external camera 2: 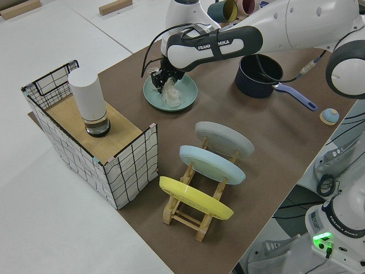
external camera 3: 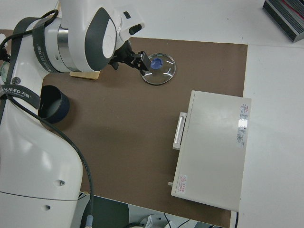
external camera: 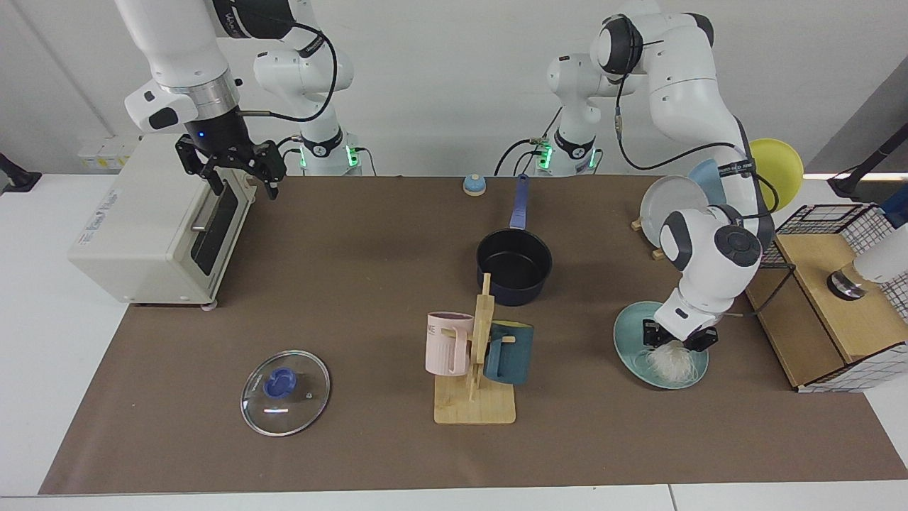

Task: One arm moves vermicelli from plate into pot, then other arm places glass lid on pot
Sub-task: 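Grasp the white vermicelli with the left gripper and lift it, then carry the vermicelli over the pot while the right gripper reaches the lid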

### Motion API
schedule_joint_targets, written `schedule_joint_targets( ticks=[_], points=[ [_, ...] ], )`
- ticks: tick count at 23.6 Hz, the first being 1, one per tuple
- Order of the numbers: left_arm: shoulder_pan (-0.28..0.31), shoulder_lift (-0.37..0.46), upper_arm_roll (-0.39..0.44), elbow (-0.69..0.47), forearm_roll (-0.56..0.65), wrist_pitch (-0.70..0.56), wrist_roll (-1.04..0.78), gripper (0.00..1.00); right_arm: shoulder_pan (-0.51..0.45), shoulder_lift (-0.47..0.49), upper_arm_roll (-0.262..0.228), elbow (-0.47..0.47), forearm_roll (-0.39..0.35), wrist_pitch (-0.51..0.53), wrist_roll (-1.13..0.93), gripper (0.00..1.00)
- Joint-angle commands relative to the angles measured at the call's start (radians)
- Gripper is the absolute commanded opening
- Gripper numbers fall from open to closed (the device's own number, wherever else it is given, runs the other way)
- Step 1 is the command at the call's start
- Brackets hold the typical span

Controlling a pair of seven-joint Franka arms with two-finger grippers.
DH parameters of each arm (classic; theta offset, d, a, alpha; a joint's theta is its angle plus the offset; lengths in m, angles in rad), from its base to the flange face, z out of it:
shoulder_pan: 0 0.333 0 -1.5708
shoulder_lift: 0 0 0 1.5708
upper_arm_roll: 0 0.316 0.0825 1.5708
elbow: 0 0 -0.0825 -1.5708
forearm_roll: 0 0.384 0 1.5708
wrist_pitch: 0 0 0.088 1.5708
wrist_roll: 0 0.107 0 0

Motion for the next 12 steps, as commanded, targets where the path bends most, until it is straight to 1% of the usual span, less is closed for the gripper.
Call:
schedule_joint_targets(
  ticks=[1, 5, 7, 10, 12],
  points=[
    [-0.002, -0.01, 0.006, -0.002, 0.006, 0.004, 0.016, 0.0, -0.038, -0.012, 0.002, -0.006, 0.019, -0.023, -0.035, 0.99],
    [0.004, -0.036, 0.01, 0.019, 0.007, -0.028, 0.043, 0.0, -0.054, 0.011, 0.002, -0.001, 0.018, -0.005, -0.032, 0.99],
    [-0.001, -0.059, 0.01, 0.022, 0.007, -0.059, 0.046, 0.0, -0.055, 0.048, 0.002, 0.019, 0.013, 0.001, -0.032, 0.99],
    [-0.014, -0.132, 0.008, 0.005, 0.006, -0.113, 0.04, 0.0, -0.051, 0.132, 0.002, 0.11, 0.003, 0.004, -0.032, 0.99],
    [-0.028, -0.174, 0.003, 0.007, 0.006, -0.189, 0.034, 0.0, -0.052, 0.217, 0.002, 0.198, 0.001, 0.004, -0.032, 0.99]
  ],
)
